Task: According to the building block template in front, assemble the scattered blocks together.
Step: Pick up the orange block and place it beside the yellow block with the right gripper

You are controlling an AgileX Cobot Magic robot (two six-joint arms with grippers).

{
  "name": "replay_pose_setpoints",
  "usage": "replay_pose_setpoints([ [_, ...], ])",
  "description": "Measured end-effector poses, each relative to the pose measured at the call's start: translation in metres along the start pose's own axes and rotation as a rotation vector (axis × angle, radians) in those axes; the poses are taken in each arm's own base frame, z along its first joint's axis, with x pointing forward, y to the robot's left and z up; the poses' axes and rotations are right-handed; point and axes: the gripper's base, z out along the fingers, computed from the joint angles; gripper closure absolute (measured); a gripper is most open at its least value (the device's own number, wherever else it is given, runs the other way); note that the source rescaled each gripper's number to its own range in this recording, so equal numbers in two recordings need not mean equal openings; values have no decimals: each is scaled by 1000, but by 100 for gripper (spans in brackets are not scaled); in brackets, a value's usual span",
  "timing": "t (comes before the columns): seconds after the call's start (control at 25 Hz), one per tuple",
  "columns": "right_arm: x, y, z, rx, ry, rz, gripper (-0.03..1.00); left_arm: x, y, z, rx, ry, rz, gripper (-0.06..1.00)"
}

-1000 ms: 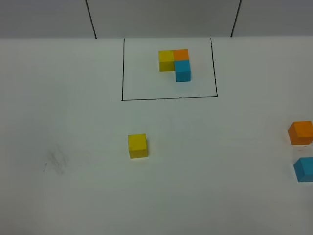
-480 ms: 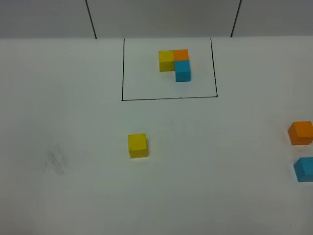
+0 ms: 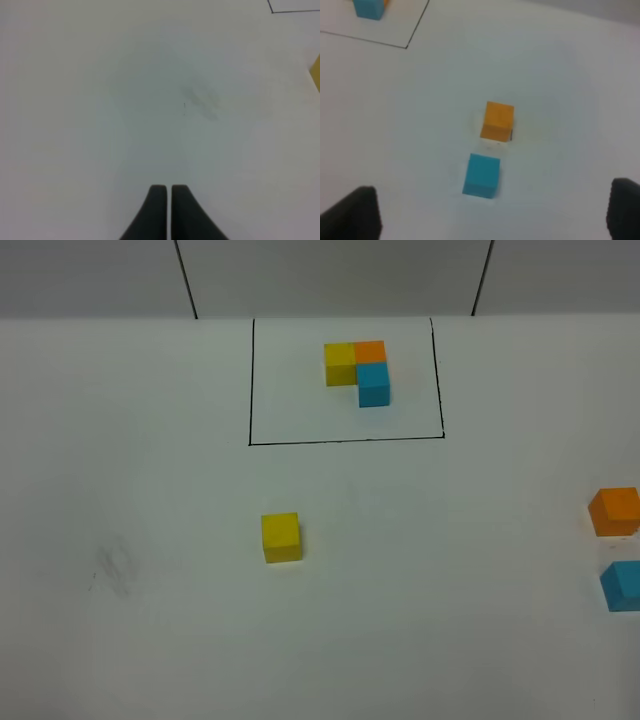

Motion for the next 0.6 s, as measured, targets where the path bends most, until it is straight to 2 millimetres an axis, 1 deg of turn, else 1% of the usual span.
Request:
replay_pose_setpoints([
  [0.12, -22, -5, 14, -3, 42, -6, 5, 0, 0, 0, 0, 0, 1, 94],
  [0.24, -40, -8, 37, -15, 96, -25, 6, 0, 0, 0, 0, 0, 1, 94],
  [0.44, -53, -10, 83, -40, 202, -26, 7, 0, 0, 0, 0, 0, 1, 94],
  [0.6, -56, -10, 120, -63, 285, -16, 8, 0, 0, 0, 0, 0, 1, 94],
])
